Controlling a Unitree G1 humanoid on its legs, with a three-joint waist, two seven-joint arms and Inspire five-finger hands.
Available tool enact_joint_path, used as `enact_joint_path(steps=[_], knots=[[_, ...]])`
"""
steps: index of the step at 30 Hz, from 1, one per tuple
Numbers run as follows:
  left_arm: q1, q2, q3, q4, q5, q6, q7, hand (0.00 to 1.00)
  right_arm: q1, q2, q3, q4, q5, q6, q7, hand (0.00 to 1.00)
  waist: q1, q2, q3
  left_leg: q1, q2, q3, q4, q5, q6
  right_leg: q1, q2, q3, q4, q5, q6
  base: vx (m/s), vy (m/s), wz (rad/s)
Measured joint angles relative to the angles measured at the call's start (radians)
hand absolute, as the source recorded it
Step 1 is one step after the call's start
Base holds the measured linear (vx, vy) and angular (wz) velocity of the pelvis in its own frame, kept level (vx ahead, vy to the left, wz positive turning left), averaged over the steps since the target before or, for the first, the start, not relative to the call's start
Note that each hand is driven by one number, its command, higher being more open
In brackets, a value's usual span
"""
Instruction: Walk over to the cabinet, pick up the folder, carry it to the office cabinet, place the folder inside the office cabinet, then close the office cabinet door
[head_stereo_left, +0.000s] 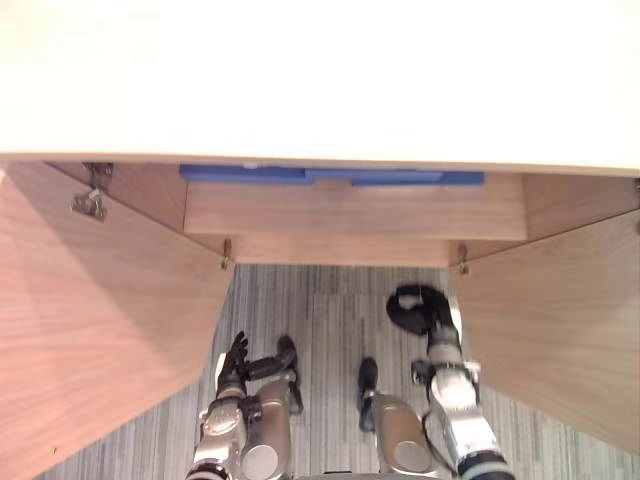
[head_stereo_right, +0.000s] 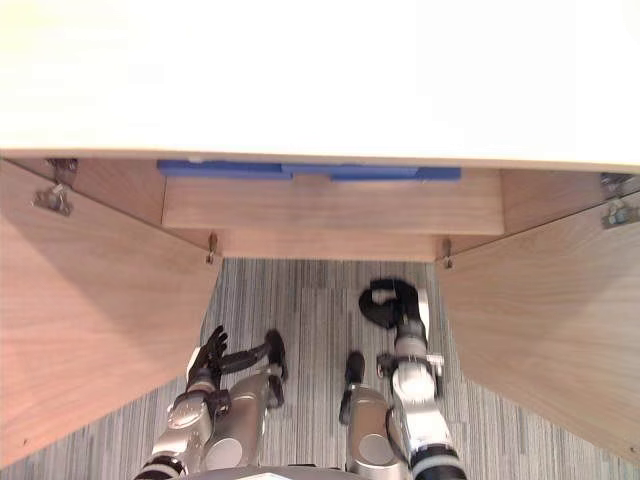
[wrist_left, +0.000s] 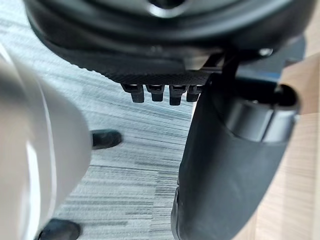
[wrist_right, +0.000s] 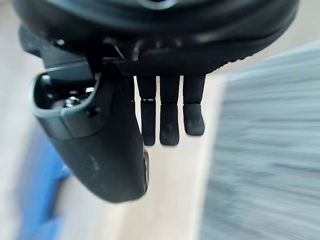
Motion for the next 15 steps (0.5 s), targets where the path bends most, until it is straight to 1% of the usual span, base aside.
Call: enact_joint_path(steps=[1, 3, 5, 6, 7, 12, 15], knots=[[0.02, 0.001, 0.018, 0.007, 0.004, 0.0, 0.0, 1.0, 0.016, 0.003, -0.025, 0.053, -0.005, 0.0, 0.003, 1.0, -0.002, 0.0, -0.025, 0.049, -0.002, 0.013, -0.041, 0.009, -0.006, 0.033, 0.003, 0.014, -0.022, 0.011, 0.0, 0.13, -0.001, -0.32], [0.034, 0.003, 0.038, 0.028, 0.02, 0.0, 0.0, 1.0, 0.033, 0.006, -0.071, 0.124, 0.001, 0.001, 0.005, 1.0, -0.005, 0.0, -0.064, 0.108, -0.008, 0.026, -0.099, 0.026, -0.01, 0.067, 0.004, 0.023, -0.038, 0.014, 0.001, 0.08, 0.006, -0.26], [0.043, 0.007, 0.049, 0.046, 0.025, 0.001, -0.002, 1.0, 0.033, 0.014, -0.127, 0.181, 0.021, 0.003, 0.008, 1.0, -0.01, 0.0, -0.087, 0.157, -0.01, 0.041, -0.152, 0.046, -0.013, 0.084, 0.006, 0.038, -0.04, 0.015, 0.001, 0.04, 0.008, -0.22], [0.047, 0.006, 0.06, 0.062, 0.038, 0.001, -0.006, 1.0, 0.033, 0.019, -0.161, 0.208, 0.056, 0.002, 0.009, 1.0, -0.017, -0.001, -0.1, 0.182, -0.013, 0.049, -0.179, 0.058, -0.014, 0.095, 0.008, 0.044, -0.045, 0.016, 0.0, 0.01, 0.009, -0.19], [0.053, 0.007, 0.062, 0.074, 0.039, 0.006, -0.01, 1.0, 0.032, 0.021, -0.191, 0.226, 0.093, 0.003, 0.011, 1.0, -0.025, 0.0, -0.107, 0.206, -0.019, 0.054, -0.201, 0.067, -0.014, 0.106, 0.009, 0.051, -0.047, 0.016, 0.0, -0.01, 0.021, -0.23], [0.069, 0.003, 0.062, 0.11, 0.06, 0.023, -0.031, 1.0, 0.047, 0.027, -0.302, 0.243, 0.238, 0.002, 0.014, 1.0, -0.032, -0.001, -0.124, 0.252, -0.023, 0.089, -0.211, 0.07, -0.014, 0.134, 0.009, 0.093, -0.071, 0.025, -0.002, -0.07, 0.022, -0.25], [0.093, -0.001, 0.064, 0.11, 0.073, 0.026, -0.039, 1.0, 0.046, 0.03, -0.379, 0.238, 0.324, 0.0, 0.015, 1.0, -0.039, 0.007, -0.13, 0.269, -0.028, 0.12, -0.215, 0.07, -0.014, 0.133, 0.009, 0.13, -0.079, 0.031, -0.002, -0.11, 0.028, -0.35]])
